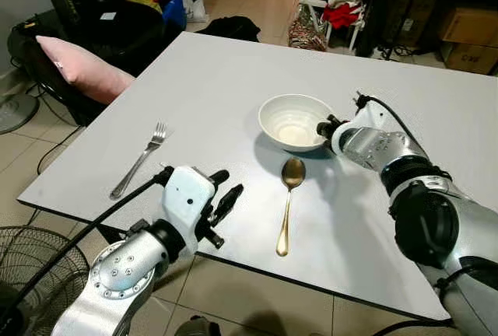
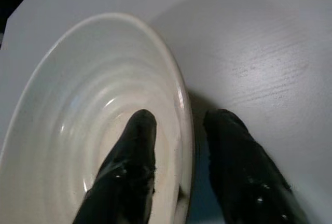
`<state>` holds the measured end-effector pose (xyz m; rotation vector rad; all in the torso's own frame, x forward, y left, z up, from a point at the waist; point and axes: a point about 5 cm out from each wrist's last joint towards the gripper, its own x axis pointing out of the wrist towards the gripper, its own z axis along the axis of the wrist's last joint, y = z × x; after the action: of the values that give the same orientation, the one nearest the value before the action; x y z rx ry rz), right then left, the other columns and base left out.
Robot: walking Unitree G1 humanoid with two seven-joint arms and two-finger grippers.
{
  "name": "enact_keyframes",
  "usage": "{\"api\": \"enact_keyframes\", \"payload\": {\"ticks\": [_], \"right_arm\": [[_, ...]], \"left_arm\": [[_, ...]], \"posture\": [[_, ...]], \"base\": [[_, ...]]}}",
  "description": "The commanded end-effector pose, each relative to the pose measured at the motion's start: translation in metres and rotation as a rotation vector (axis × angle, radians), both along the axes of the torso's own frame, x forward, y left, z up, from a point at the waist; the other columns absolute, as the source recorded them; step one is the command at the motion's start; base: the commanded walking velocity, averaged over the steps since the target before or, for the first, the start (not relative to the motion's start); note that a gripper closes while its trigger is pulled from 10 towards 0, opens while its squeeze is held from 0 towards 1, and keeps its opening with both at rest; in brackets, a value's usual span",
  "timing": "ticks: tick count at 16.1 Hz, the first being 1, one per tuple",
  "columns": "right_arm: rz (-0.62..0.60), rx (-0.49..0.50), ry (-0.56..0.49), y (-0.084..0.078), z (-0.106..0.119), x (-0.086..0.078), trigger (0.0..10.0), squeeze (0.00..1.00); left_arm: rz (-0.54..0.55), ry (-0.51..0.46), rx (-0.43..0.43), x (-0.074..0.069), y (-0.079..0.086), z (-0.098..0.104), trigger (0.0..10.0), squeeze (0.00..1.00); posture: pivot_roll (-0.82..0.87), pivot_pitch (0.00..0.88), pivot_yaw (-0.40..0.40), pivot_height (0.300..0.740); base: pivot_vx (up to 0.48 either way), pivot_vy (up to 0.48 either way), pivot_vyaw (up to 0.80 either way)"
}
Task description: Setting the table
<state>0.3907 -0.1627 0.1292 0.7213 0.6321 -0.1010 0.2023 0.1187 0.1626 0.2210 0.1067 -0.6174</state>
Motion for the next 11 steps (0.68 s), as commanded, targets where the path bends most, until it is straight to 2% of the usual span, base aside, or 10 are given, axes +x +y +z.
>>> {"api": "enact_keyframes", "payload": {"ticks": [1,4,5,8,9,10,11], "right_arm": [[-0.004,0.024,-0.031,-0.004,0.013,0.005,10.0,1.0],[0.03,0.062,-0.057,-0.011,0.022,0.006,10.0,1.0],[0.058,0.095,-0.071,-0.016,0.027,0.005,10.0,0.0],[0.122,0.158,-0.154,-0.021,0.043,0.002,10.0,0.0],[0.156,0.122,-0.242,-0.023,0.052,-0.003,10.0,0.0],[0.193,0.023,-0.379,-0.024,0.065,-0.012,10.0,0.0],[0.207,-0.007,-0.419,-0.024,0.07,-0.015,10.0,0.0]], "left_arm": [[0.008,-0.003,-0.007,0.002,0.002,0.001,10.0,0.0],[0.01,-0.011,-0.029,0.005,0.003,0.001,10.0,0.0],[0.015,-0.016,-0.03,0.007,0.004,0.002,10.0,0.0],[0.038,-0.023,-0.065,0.007,0.004,0.004,10.0,0.0],[0.06,-0.023,-0.112,0.006,0.003,0.006,10.0,0.0],[0.114,-0.026,-0.176,0.007,0.003,0.008,10.0,0.0],[0.134,-0.03,-0.189,0.007,0.004,0.009,10.0,0.0]], "posture": [[-0.03,0.0,0.013,0.74],[-0.04,0.0,0.021,0.74],[-0.04,0.0,0.023,0.74],[-0.04,0.0,0.027,0.74],[-0.04,0.0,0.03,0.74],[-0.05,0.0,0.036,0.74],[-0.05,0.0,0.037,0.74]], "base": [[0.0,0.0,0.0],[0.0,0.0,0.0],[0.0,0.0,0.0],[0.0,0.0,0.0],[0.0,0.0,0.0],[0.0,0.0,0.0],[0.0,0.0,0.0]]}}
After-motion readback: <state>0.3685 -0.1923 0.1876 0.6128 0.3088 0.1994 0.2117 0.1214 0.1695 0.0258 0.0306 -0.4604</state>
